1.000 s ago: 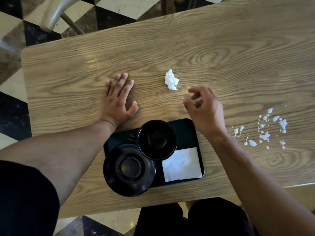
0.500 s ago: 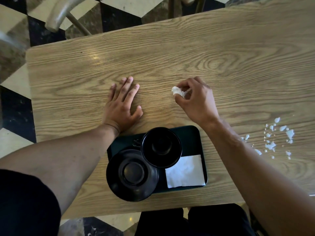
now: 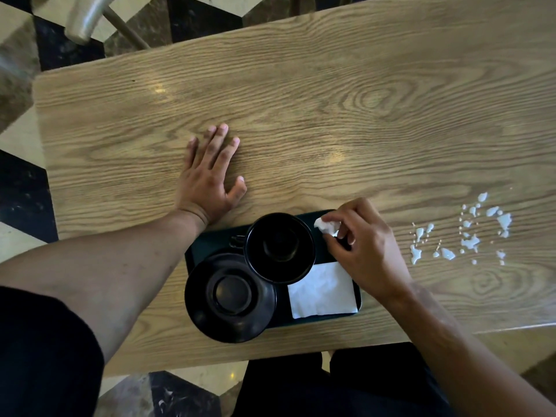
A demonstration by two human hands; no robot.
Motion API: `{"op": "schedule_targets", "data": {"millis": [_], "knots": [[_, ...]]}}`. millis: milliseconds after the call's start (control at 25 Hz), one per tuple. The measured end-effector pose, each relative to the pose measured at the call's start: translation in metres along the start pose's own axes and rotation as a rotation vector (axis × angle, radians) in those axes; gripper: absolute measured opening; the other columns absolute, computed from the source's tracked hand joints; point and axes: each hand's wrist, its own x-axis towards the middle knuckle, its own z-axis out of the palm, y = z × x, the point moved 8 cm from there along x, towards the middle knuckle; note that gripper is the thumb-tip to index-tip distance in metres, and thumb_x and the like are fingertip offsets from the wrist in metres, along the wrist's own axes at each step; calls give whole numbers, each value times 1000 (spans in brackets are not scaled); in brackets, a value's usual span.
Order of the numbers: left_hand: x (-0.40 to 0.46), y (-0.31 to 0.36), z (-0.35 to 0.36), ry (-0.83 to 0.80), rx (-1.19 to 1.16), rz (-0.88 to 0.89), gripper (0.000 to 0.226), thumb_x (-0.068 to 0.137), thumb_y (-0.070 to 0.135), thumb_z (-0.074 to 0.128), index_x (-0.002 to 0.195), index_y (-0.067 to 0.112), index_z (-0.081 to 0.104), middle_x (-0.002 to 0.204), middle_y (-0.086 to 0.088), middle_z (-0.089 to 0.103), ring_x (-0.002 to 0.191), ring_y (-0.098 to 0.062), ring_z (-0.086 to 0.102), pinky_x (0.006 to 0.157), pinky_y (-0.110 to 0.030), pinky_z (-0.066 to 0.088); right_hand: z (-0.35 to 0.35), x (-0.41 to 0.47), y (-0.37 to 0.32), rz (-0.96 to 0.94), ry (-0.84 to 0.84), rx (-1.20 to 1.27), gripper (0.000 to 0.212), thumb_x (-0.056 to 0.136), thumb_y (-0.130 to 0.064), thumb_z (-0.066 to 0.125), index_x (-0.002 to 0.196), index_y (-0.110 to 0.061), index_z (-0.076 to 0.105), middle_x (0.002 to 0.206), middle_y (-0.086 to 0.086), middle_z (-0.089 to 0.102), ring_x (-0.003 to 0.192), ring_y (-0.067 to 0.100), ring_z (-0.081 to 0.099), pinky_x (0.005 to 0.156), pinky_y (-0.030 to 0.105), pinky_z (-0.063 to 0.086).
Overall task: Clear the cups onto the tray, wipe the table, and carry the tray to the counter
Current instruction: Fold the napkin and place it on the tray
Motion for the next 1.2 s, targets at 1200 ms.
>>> {"op": "schedule_targets", "data": {"millis": [1200], "knots": [[1,-2,1,12,-2,1,72,90,43,48,153,9,45,167,-16,31,157,-34,24,128,-55,13,23,-69,12,118,-53,-213,18,83,-17,80,99,-19,74,98,-1,54,88,19,58,68,30,53]]}}
